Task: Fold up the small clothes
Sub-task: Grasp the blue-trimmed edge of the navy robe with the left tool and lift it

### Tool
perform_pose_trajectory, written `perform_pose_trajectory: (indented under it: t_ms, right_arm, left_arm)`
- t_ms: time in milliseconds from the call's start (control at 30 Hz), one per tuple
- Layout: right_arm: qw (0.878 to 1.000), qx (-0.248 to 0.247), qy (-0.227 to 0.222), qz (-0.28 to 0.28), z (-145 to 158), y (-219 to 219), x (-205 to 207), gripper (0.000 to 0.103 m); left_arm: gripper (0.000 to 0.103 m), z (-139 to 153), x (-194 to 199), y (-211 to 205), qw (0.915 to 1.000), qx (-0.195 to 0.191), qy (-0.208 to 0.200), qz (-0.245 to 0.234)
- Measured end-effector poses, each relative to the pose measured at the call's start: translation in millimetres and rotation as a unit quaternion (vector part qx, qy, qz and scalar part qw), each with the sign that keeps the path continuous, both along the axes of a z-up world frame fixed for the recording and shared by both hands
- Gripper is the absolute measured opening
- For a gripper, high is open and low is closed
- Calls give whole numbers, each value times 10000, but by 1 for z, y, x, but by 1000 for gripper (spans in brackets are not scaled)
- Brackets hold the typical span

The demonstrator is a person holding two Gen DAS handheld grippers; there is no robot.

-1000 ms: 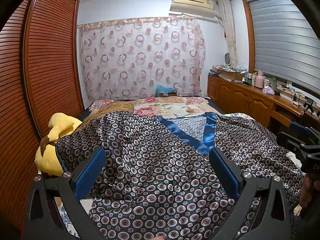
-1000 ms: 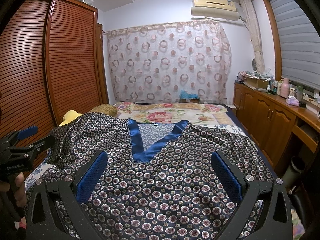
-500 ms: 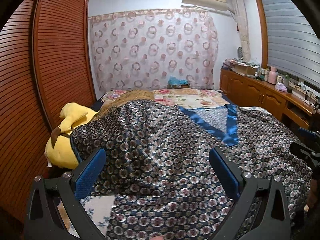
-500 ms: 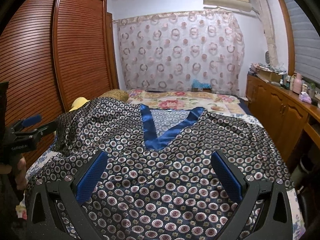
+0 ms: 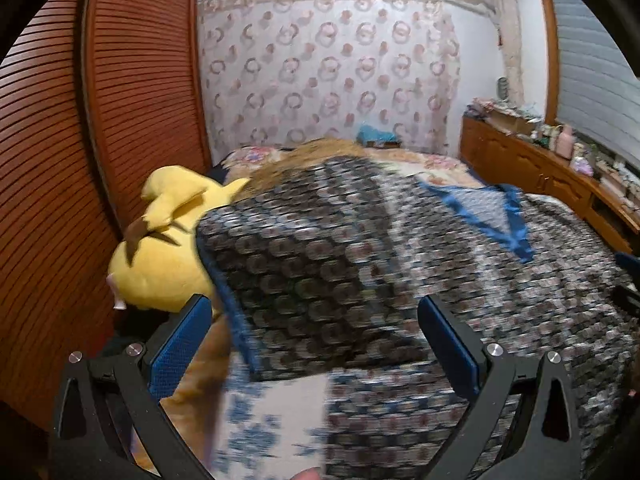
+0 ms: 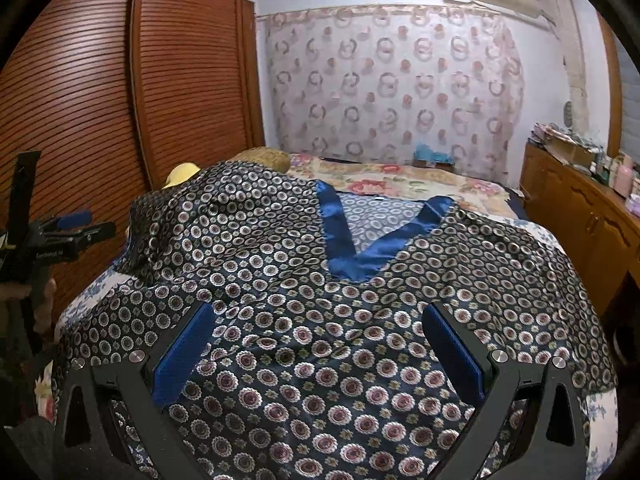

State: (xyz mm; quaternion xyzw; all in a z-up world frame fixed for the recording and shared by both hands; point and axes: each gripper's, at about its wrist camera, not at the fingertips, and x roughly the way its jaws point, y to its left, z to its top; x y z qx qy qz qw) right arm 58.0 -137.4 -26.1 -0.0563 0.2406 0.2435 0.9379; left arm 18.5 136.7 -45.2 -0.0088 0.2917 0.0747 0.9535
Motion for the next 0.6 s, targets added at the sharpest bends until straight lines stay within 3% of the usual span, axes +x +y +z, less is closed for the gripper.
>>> perform_pose_trajectory:
  t_ms: [133, 300, 433, 600]
  right_arm:
    - [9998, -96, -1, 176, 1, 10, 5, 103]
    - [9990, -141, 14, 416, 4, 22, 14, 103]
    - [9982, -185, 35, 568, 4, 34, 20, 103]
    - [9971, -165, 153, 728, 1, 42, 24, 103]
  left_arm:
    - [103, -6, 4, 21, 9996, 129, 156, 174]
    - [103, -19, 16, 48, 9988, 15, 434, 231]
    - [95, -31, 25, 61, 9972, -355, 664, 26]
    - [77, -44, 37, 66, 9930, -690, 940, -182]
